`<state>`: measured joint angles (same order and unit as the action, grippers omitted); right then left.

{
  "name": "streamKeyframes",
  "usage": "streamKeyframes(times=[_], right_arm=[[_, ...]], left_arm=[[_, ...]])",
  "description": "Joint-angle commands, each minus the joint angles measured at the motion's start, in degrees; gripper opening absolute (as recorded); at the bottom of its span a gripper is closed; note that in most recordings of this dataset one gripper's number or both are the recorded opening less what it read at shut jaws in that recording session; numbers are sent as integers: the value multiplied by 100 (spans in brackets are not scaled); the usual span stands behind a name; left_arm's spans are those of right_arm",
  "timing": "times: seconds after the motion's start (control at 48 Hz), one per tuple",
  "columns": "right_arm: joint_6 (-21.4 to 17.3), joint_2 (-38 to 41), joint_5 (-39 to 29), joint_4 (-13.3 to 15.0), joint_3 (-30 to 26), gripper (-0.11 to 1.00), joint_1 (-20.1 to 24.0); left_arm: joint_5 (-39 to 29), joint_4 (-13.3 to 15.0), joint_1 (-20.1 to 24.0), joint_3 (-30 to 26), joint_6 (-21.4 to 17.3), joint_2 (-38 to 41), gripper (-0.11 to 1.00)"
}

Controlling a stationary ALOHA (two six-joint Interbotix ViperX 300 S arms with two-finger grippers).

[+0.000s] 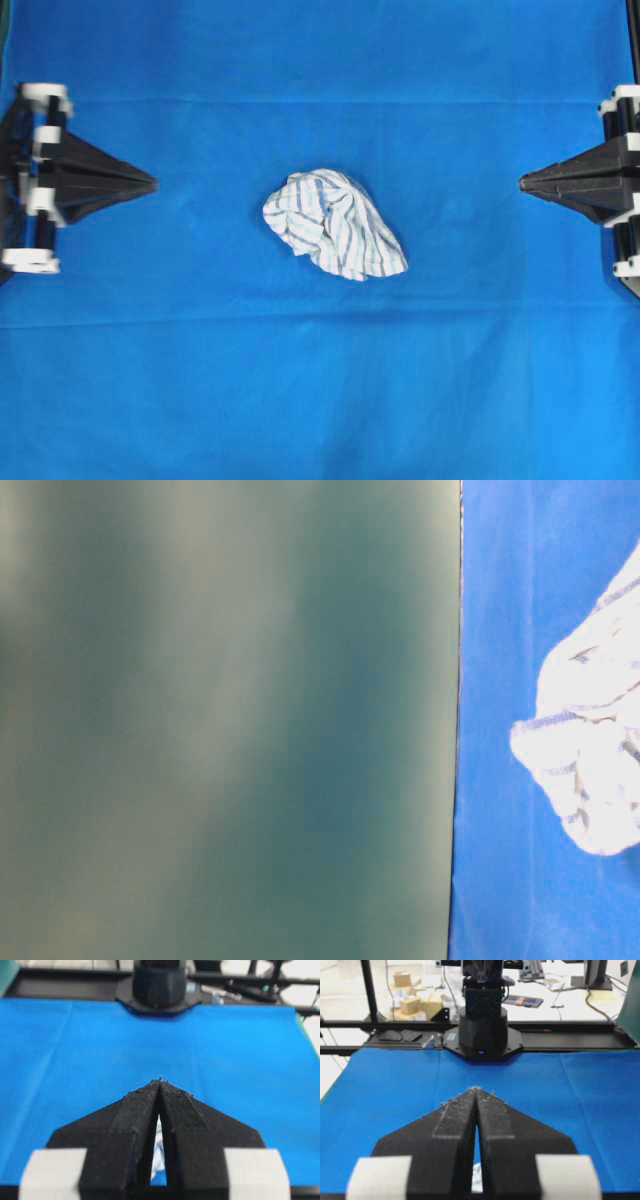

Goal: Hand over the towel.
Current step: 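Move the left gripper open toward the striped towel's left edge, then close the left gripper on the towel's left edge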

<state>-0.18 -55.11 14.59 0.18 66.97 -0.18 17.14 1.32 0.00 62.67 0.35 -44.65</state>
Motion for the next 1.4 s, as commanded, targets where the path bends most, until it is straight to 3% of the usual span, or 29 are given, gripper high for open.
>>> streamKeyframes(times=[0.0, 0.104, 0.167, 0.396, 0.479, 0.604, 0.875, 1.375], right_arm=[[-9, 53, 18, -9, -141, 0, 9], [-9, 79, 18, -9, -132, 0, 0], [-9, 97, 0, -9, -132, 0, 9], [-18, 220, -97, -9, -149, 0, 0], [-18, 264, -97, -9, -149, 0, 9], [-18, 334, -97, -9, -141, 0, 0], [-53, 501, -105, -9, -132, 0, 0], [-53, 571, -202, -9, -123, 0, 9]], left_arm=[[70, 26, 62, -360, 0, 422, 0], [62, 35, 132, -615, 9, 932, 2], [44, 35, 193, -729, 9, 1204, 11], [-527, 44, 404, -1397, 53, 2479, 76], [-870, 44, 483, -1679, 70, 2971, 90], [-1195, 44, 536, -2065, 114, 3753, 91], [-1213, 44, 633, -2452, 141, 5010, 92], [-1248, 35, 633, -2637, 158, 5484, 91]])
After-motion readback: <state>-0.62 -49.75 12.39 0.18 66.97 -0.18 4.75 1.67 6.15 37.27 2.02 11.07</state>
